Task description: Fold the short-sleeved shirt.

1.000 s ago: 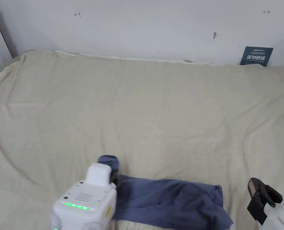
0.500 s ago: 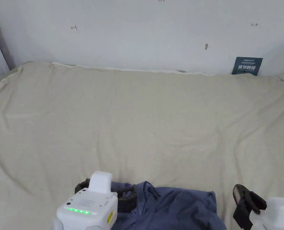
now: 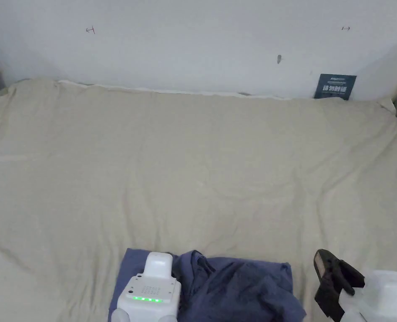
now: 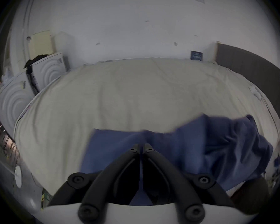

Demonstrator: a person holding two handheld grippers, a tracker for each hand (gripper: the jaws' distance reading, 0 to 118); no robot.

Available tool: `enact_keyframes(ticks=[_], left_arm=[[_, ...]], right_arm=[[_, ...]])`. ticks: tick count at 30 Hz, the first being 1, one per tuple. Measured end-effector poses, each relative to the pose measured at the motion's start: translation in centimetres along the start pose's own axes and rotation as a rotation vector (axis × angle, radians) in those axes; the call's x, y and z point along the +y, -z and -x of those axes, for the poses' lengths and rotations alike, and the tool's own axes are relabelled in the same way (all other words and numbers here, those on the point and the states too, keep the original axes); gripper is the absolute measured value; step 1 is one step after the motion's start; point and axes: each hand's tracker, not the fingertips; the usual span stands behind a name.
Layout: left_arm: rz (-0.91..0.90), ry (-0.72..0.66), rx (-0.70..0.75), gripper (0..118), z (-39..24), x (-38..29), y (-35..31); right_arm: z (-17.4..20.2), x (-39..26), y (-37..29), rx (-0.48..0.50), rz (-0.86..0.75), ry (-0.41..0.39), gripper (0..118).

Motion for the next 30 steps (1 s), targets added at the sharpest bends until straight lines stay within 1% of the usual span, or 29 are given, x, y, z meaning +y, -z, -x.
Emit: enact_keyframes(ticks=[1, 3, 4, 5, 6, 8, 10, 11, 14, 16, 20, 21, 22, 24, 25, 26, 28, 30], left_arm=[[0.000, 0.044, -0.011, 4, -1.8, -0.5, 0.0], [-0.054, 0.192, -0.033, 4, -5.5, -1.7, -0.3], [-0.075, 0.252, -0.067, 4, -7.1, -2.2, -0.3], [-0.029, 0.270, -0.150, 4, -8.3, -2.4, -0.5], [0.015, 0.242, -0.213, 3, -8.8, -2.4, -0.4], [-0.012, 0.202, -0.193, 3, -8.3, -2.2, -1.2], [0.000, 0.048, -0.313, 3, -5.2, -1.1, -2.4], [-0.029, -0.021, -0.354, 3, -3.3, -0.8, -3.3], [-0.094, -0.057, -0.252, 3, 2.8, 0.6, -6.3], [-0.114, -0.161, -0.236, 3, 7.8, 1.1, -7.4], [-0.050, -0.394, -0.243, 3, 16.7, 0.7, -6.6], [-0.028, -0.436, -0.259, 8, 18.1, 0.5, -6.0], [0.010, -0.483, -0.287, 29, 19.5, 0.1, -5.1], [0.083, -0.543, -0.326, 82, 20.8, -0.3, -3.4], [0.105, -0.537, -0.333, 109, 20.7, -0.4, -2.5], [0.106, -0.521, -0.337, 118, 20.5, -0.5, -2.0], [0.110, -0.432, -0.277, 118, 19.4, -0.3, -1.1], [0.188, -0.357, -0.202, 118, 17.6, -0.4, 0.5]], right_arm=[[-0.1, 0.0, -0.1, -0.008, 0.001, 0.002, 0], [-0.4, -0.1, -0.3, -0.023, 0.005, 0.008, 0], [-0.6, -0.2, -0.4, -0.025, 0.006, 0.015, 0], [-0.7, -0.2, -0.4, -0.027, 0.009, 0.019, 0], [-0.7, -0.3, -0.3, -0.030, 0.012, 0.019, 0], [-0.7, -0.4, -0.3, -0.036, 0.022, 0.012, 0], [-0.6, -0.6, -0.2, -0.038, 0.028, 0.000, 0], [-0.5, -0.7, -0.1, -0.032, 0.030, -0.008, 0], [0.3, -0.8, 0.3, -0.016, 0.034, -0.027, 0], [0.7, -0.9, 0.5, -0.003, 0.032, -0.026, 0], [1.2, -1.0, 0.8, 0.010, 0.023, -0.010, 0], [1.3, -0.9, 0.9, 0.010, 0.022, -0.008, 0], [1.3, -0.9, 0.8, 0.012, 0.020, -0.006, 0], [1.4, -0.7, 0.7, 0.018, 0.020, -0.003, 0], [1.4, -0.7, 0.5, 0.018, 0.020, -0.007, 0], [1.4, -0.6, 0.4, 0.018, 0.024, -0.012, 0], [1.2, -0.6, 0.3, 0.016, 0.045, -0.022, 0], [0.9, -0.9, 0.1, 0.015, 0.048, -0.025, 0]])
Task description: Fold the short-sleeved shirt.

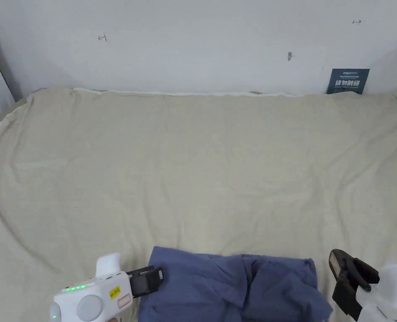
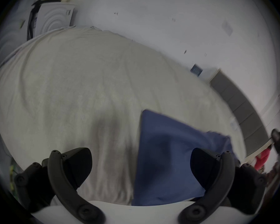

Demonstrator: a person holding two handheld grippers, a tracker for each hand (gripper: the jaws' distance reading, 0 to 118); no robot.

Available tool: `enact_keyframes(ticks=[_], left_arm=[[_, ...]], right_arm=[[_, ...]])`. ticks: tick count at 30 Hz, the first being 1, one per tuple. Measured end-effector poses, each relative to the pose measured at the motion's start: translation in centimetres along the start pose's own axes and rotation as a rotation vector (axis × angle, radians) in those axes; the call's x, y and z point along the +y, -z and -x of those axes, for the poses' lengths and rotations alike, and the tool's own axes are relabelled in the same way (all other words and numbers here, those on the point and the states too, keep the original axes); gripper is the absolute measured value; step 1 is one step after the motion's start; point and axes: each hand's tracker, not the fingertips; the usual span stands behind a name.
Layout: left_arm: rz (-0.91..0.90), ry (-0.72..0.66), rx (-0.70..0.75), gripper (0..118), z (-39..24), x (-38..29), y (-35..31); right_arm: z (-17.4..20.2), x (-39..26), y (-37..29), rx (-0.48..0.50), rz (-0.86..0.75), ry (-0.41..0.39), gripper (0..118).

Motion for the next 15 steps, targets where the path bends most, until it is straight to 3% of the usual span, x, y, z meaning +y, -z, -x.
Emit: enact_keyframes(ticks=[2, 3, 4, 6, 7, 8, 10, 15], left_arm=[[0.024, 0.015, -0.017, 118, -0.6, -0.6, 1.3], [0.060, 0.019, -0.028, 112, -1.3, -1.0, 1.5], [0.054, 0.038, -0.007, 97, -2.4, -1.4, 1.4], [-0.017, 0.206, 0.118, 49, -5.0, -2.5, 0.7], [0.004, 0.234, 0.118, 25, -5.6, -2.8, 0.3], [0.008, 0.221, 0.130, 9, -6.0, -3.0, 0.2], [0.004, 0.132, 0.030, 8, -5.8, -2.6, -0.6], [-0.056, 0.075, 0.010, 6, -4.3, 0.1, -3.0]], right_arm=[[-0.2, -0.1, -0.2, -0.014, 0.006, 0.002, 0], [-0.3, -0.2, -0.2, -0.018, 0.008, 0.003, 0], [-0.5, -0.3, -0.3, -0.019, 0.010, 0.005, 0], [-1.1, -0.7, 0.0, -0.012, 0.030, 0.009, 0], [-1.3, -0.9, 0.2, -0.017, 0.041, 0.014, 0], [-1.4, -1.0, 0.4, -0.030, 0.056, 0.020, 0], [-1.8, -1.2, 0.5, -0.035, 0.069, 0.031, 0], [-2.1, -1.3, 0.4, -0.045, 0.069, 0.037, 0]])
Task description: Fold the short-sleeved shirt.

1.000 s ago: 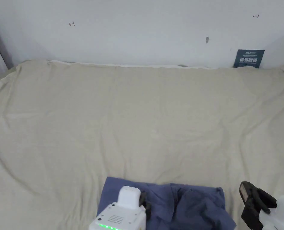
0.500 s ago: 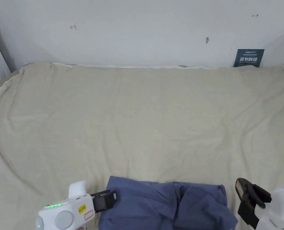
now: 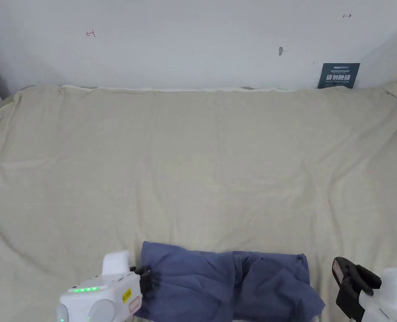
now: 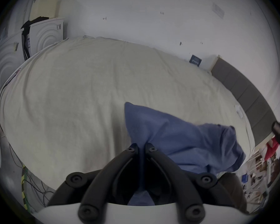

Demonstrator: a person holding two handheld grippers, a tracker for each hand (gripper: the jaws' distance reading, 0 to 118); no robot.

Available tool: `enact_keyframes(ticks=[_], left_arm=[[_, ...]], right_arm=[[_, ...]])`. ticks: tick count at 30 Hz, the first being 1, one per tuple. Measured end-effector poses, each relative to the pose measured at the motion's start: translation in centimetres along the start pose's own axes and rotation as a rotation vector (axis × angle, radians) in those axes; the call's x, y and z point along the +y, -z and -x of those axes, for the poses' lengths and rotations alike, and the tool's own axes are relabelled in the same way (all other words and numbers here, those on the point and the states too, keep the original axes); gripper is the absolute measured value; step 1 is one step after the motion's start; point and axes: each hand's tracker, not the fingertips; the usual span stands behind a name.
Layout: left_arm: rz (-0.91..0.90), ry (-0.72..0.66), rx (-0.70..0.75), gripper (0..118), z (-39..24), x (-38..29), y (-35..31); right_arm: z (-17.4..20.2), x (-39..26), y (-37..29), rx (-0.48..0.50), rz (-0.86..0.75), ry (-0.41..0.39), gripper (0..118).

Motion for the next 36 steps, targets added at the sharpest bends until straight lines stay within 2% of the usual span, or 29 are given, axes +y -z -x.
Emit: enact_keyframes(ticks=[5, 10, 12, 16, 21, 23, 25, 27, 30, 31, 32, 33, 34, 36], left_arm=[[-0.055, -0.059, 0.035, 6, 3.9, 3.6, -1.3], [-0.118, -0.024, 0.179, 6, 7.4, 5.9, -4.7], [-0.157, 0.035, 0.180, 6, 7.1, 5.9, -6.2], [-0.202, 0.245, 0.138, 6, 1.5, 4.5, -7.9], [-0.229, 0.380, -0.063, 6, -8.3, 2.7, -7.6], [-0.188, 0.415, -0.122, 6, -12.1, 1.2, -6.2], [-0.128, 0.438, -0.156, 6, -15.1, -0.9, -3.9], [-0.059, 0.450, -0.134, 6, -17.7, -2.7, -1.2], [0.064, 0.478, -0.137, 7, -19.7, -6.0, 3.3], [0.096, 0.489, -0.125, 14, -19.9, -6.7, 4.2], [0.111, 0.515, -0.108, 14, -19.8, -7.7, 4.7], [0.113, 0.522, -0.125, 19, -19.7, -8.1, 4.4], [0.073, 0.495, -0.167, 40, -19.2, -8.4, 3.0], [-0.002, 0.457, -0.225, 99, -18.6, -8.1, -0.2]], right_arm=[[0.3, 0.4, 0.5, 0.006, -0.001, -0.002, 0], [0.8, 0.5, 1.0, 0.017, -0.003, -0.004, 0], [1.1, 0.5, 1.3, 0.022, -0.004, -0.004, 0], [1.6, 0.5, 1.9, 0.038, -0.003, 0.003, 0], [2.3, 0.8, 1.0, 0.057, -0.027, -0.028, 0], [2.6, 1.1, 0.7, 0.043, -0.035, -0.031, 0], [2.6, 1.3, 0.3, 0.042, -0.051, -0.001, 0], [2.5, 1.5, -0.3, 0.045, -0.074, 0.026, 0], [2.1, 2.1, -1.4, 0.035, -0.086, 0.026, 0], [1.9, 2.1, -1.7, 0.031, -0.089, 0.021, 0], [1.6, 2.1, -2.0, 0.025, -0.090, 0.018, 0], [1.4, 2.0, -2.3, 0.021, -0.089, 0.018, 0], [1.0, 1.8, -2.7, 0.018, -0.089, 0.021, 0], [0.6, 1.4, -3.2, 0.010, -0.097, 0.020, 0]])
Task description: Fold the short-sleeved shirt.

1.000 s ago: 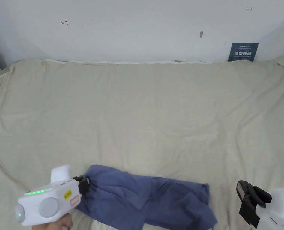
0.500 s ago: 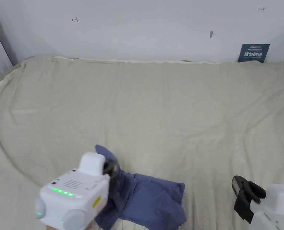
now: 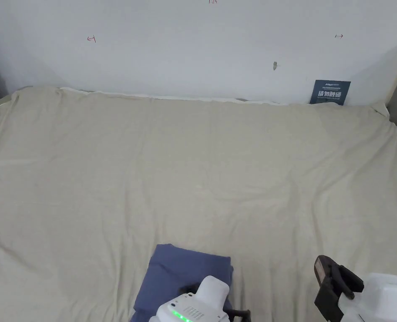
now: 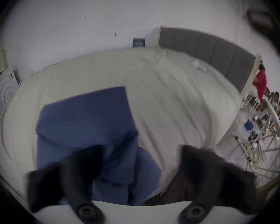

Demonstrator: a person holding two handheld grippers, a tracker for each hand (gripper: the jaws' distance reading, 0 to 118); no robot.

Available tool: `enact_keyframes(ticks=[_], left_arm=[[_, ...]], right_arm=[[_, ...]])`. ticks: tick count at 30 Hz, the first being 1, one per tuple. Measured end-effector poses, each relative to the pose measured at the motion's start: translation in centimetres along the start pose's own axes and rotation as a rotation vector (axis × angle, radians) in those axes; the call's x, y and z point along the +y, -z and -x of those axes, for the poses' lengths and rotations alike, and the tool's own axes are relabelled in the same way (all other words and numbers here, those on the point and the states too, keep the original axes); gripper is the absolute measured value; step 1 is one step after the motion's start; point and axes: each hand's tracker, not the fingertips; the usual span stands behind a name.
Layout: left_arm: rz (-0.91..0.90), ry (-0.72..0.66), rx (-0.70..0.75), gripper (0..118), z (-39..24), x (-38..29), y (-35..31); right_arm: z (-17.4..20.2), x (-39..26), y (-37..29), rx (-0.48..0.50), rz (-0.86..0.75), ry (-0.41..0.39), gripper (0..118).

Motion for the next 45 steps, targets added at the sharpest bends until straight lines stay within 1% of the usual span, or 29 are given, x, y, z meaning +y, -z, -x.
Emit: enact_keyframes(ticks=[1, 2, 5, 7, 8, 9, 10, 11, 12, 13, 14, 16, 19, 21, 23, 24, 26, 29, 30, 31, 34, 36, 37, 39, 40, 41, 43, 44, 45], left_arm=[[-0.053, 0.011, 0.018, 118, 0.1, 0.1, -1.7], [-0.166, 0.021, 0.057, 118, 0.2, 0.1, -3.4], [-0.234, 0.063, 0.218, 118, 1.8, 0.9, -5.4], [-0.235, 0.046, 0.356, 118, 3.4, 1.4, -4.9], [-0.198, 0.017, 0.438, 118, 4.5, 2.0, -4.0], [-0.142, -0.026, 0.492, 109, 5.4, 2.4, -3.3], [-0.120, -0.062, 0.496, 72, 6.2, 2.5, -2.8], [-0.124, -0.083, 0.439, 27, 6.7, 2.3, -2.3], [-0.101, -0.050, 0.443, 0, 6.8, 2.2, -0.9], [-0.047, 0.018, 0.494, 0, 6.3, 2.0, 0.4], [-0.029, 0.071, 0.503, 0, 5.9, 1.7, 1.4], [-0.011, 0.055, 0.408, 0, 4.9, 1.2, 2.9], [-0.020, 0.119, 0.390, 0, 1.8, 0.7, 5.0], [-0.001, 0.106, 0.310, 0, 0.3, 0.6, 6.3], [0.005, 0.138, 0.283, 0, -1.2, 0.4, 7.3], [0.001, 0.139, 0.244, 0, -1.5, 0.2, 7.5], [0.003, 0.071, 0.112, 0, -1.2, 0.1, 7.2], [-0.028, 0.022, 0.012, 0, 0.2, 0.0, 4.8], [-0.069, 0.005, 0.015, 0, 0.8, 0.1, 3.5], [-0.109, -0.033, 0.027, 0, 1.8, 0.2, 1.7], [-0.197, -0.166, 0.059, 0, 6.5, 0.6, -3.3], [-0.215, -0.270, 0.099, 0, 10.5, 0.7, -5.8], [-0.207, -0.325, 0.120, 0, 12.3, 0.6, -6.5], [-0.174, -0.444, 0.079, 0, 16.2, 0.0, -7.5], [-0.164, -0.482, 0.053, 0, 17.6, -0.3, -7.6], [-0.148, -0.521, 0.025, 0, 19.0, -0.7, -7.8], [-0.126, -0.548, 0.000, 0, 20.5, -1.4, -7.9], [-0.124, -0.542, -0.008, 0, 20.8, -1.6, -7.7], [-0.116, -0.535, -0.015, 0, 20.9, -1.7, -7.5]], right_arm=[[-0.1, -0.1, -0.1, -0.007, -0.001, 0.002, 0], [-0.3, -0.1, -0.1, -0.011, 0.003, 0.012, 0], [-0.5, -0.1, 0.1, -0.002, -0.001, 0.036, 0], [-0.3, 0.0, 0.3, -0.005, -0.004, 0.033, 0], [-0.2, 0.1, 0.2, 0.001, -0.006, 0.035, 0], [-0.1, 0.1, 0.2, 0.006, -0.009, 0.037, 0], [0.0, 0.1, 0.1, 0.011, -0.012, 0.037, 0], [0.2, 0.1, 0.1, 0.016, -0.012, 0.034, 0], [0.3, 0.0, 0.1, 0.021, -0.009, 0.029, 0], [0.5, 0.0, 0.2, 0.021, -0.005, 0.024, 0], [0.5, 0.0, 0.2, 0.024, 0.002, 0.022, 0], [0.6, -0.1, 0.2, 0.030, 0.002, 0.024, 0], [0.8, -0.3, 0.7, 0.023, 0.016, 0.005, 0], [1.0, -0.5, 0.9, 0.025, 0.027, 0.001, 0], [1.3, -0.6, 0.9, 0.037, 0.045, -0.003, 0], [1.5, -0.7, 0.9, 0.039, 0.050, -0.011, 0], [1.8, -1.0, 1.2, 0.047, 0.065, -0.039, 0], [2.2, -1.6, 2.6, 0.074, 0.110, -0.053, 0], [2.4, -1.8, 3.1, 0.085, 0.124, -0.050, 0], [2.7, -2.0, 3.8, 0.106, 0.140, -0.036, 0], [3.3, -2.8, 6.1, 0.246, 0.212, 0.075, 0], [3.7, -3.8, 8.8, 0.327, 0.286, 0.133, 0], [3.9, -4.4, 10.1, 0.357, 0.323, 0.149, 0], [4.5, -5.7, 13.3, 0.365, 0.453, 0.150, 0], [4.7, -6.3, 14.6, 0.374, 0.498, 0.165, 0], [4.9, -7.1, 16.1, 0.416, 0.560, 0.208, 0], [4.5, -8.6, 18.8, 0.559, 0.659, 0.361, 0], [4.3, -9.4, 20.0, 0.593, 0.684, 0.428, 0], [4.0, -10.3, 21.0, 0.598, 0.697, 0.465, 0]])
